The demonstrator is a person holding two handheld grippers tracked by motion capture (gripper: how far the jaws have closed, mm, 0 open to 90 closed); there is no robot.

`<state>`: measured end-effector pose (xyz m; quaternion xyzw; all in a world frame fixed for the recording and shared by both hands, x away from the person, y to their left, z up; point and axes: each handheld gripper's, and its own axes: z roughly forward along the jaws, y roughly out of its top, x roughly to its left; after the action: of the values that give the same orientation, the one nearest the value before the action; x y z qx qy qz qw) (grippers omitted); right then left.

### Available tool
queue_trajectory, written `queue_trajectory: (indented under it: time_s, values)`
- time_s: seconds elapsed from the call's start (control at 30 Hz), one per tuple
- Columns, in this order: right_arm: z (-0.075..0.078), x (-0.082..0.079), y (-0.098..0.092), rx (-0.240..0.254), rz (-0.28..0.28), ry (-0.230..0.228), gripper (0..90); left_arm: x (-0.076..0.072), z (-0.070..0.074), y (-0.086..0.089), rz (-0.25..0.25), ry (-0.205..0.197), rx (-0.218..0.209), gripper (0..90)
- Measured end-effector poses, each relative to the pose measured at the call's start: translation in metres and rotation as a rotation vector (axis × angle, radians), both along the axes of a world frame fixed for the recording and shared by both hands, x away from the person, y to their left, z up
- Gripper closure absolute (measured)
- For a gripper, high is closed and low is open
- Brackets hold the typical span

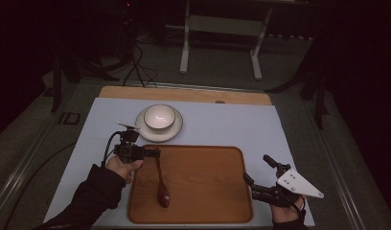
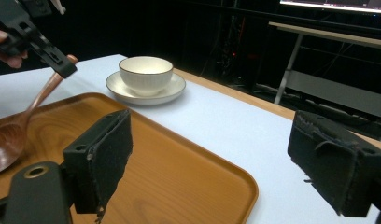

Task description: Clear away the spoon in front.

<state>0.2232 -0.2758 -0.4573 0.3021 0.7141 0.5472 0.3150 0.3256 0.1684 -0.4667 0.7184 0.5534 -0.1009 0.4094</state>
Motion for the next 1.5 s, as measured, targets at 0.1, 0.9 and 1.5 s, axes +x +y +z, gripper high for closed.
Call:
queue_trajectory:
  time_s: [0.1,0.9,1.5]
  values:
    - [0.000,0.000,0.000,-0.003,0.000,-0.001,13.8,0.005,-0.011,0.000,0.024,0.037,-0.017,84.4]
    - [0.000,0.000,-0.001,0.003,0.010,0.005,13.8,0.017,-0.058,-0.023,0.133,0.131,0.034,74.1]
    - [0.000,0.001,0.000,-0.002,0.019,0.007,13.8,0.017,-0.056,-0.031,0.165,0.078,0.141,51.2]
